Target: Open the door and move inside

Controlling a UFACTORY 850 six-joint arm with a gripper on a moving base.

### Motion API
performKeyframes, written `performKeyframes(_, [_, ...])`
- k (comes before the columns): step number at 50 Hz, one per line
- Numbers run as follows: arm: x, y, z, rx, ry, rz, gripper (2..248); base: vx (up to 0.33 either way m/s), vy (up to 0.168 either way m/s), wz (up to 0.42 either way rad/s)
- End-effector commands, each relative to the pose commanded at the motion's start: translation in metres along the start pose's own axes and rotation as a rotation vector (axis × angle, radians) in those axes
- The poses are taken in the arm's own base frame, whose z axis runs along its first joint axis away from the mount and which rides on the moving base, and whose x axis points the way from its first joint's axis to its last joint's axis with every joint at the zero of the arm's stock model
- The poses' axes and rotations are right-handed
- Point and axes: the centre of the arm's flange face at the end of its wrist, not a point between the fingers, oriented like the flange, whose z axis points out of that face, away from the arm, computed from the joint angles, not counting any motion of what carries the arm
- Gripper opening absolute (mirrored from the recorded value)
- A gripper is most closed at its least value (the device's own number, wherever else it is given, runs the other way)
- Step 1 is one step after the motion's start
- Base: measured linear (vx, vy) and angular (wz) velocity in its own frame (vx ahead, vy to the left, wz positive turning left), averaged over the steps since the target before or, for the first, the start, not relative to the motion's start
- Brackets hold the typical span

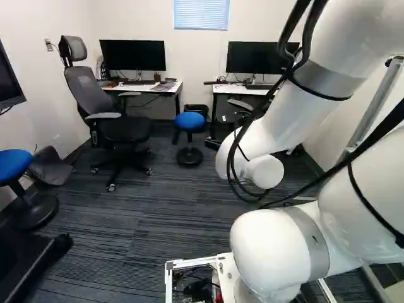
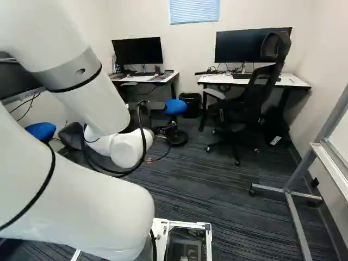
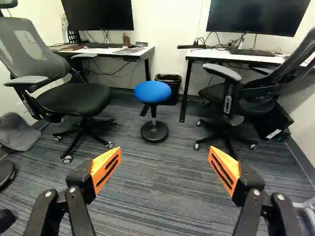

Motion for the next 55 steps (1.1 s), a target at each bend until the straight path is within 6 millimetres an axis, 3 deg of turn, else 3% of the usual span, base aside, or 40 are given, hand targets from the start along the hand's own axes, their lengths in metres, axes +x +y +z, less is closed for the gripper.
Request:
performKeyframes(17, [0.0000,0.0000,0.0000,0.000,0.000,0.000,247,0.174,0.007,-0.004])
performKeyframes(55, [0.0000,0.0000,0.0000,0.000,0.000,0.000,247,-0.004,-0.001,0.000])
